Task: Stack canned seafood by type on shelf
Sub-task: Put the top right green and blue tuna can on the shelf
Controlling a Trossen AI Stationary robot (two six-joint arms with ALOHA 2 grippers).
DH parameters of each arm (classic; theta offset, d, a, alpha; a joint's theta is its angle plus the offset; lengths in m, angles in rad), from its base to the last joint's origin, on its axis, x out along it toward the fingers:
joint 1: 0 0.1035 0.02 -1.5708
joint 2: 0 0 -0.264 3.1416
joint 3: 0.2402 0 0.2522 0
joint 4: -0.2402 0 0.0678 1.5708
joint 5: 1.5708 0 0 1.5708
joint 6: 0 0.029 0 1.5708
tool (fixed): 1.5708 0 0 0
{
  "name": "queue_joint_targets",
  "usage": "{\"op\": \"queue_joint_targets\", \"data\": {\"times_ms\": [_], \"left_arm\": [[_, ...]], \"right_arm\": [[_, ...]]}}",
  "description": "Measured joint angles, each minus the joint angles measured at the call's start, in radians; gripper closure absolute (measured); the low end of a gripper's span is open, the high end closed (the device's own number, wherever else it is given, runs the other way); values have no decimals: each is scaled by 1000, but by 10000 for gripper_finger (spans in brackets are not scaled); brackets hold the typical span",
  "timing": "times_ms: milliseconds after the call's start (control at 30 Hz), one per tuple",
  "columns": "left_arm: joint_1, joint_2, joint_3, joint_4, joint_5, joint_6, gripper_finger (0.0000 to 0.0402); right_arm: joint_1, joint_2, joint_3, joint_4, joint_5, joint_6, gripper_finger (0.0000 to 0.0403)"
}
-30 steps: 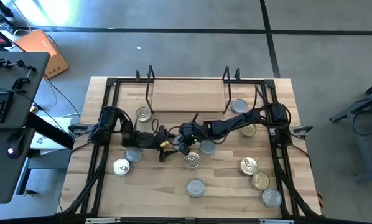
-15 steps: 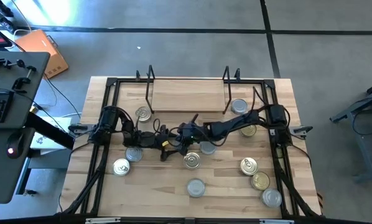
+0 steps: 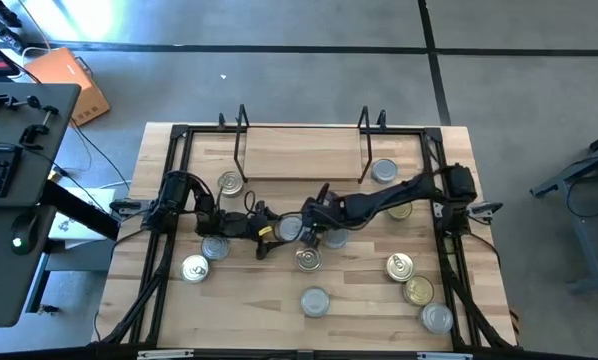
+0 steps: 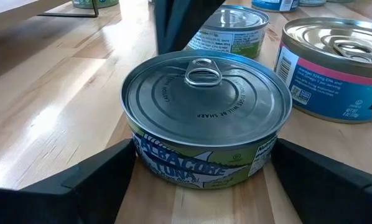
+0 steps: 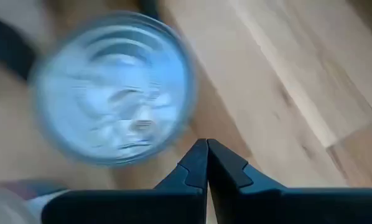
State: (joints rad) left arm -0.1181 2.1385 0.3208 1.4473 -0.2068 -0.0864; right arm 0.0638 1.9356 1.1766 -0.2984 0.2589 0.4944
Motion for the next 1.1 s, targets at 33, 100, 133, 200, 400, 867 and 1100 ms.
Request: {"op": "queue_joint_targets", "data": {"times_ms": [33,100,133,200,400,867,1100], "left_arm": [[0,1,-1,5,0,1,36],[0,1,2,7,-1,0,36],[0,1,7,6,-1,1,36],[0,1,17,-4,-1,2,36],[4,-2,37,-47,6,5,22],[12,3,64,-26,73,54,10],[-13,3,55,-24,38,44,26]], "right_arm": [[-5,7,-3,8,2,5,403],[-12,29,-7,52,-5,4,403],[-14,41,-8,76,-15,1,403],[-18,65,-11,132,-32,-3,403],[-20,95,-11,208,-54,-7,403],[-31,120,-5,322,-75,-10,403],[-29,117,-5,318,-53,-5,403]]}}
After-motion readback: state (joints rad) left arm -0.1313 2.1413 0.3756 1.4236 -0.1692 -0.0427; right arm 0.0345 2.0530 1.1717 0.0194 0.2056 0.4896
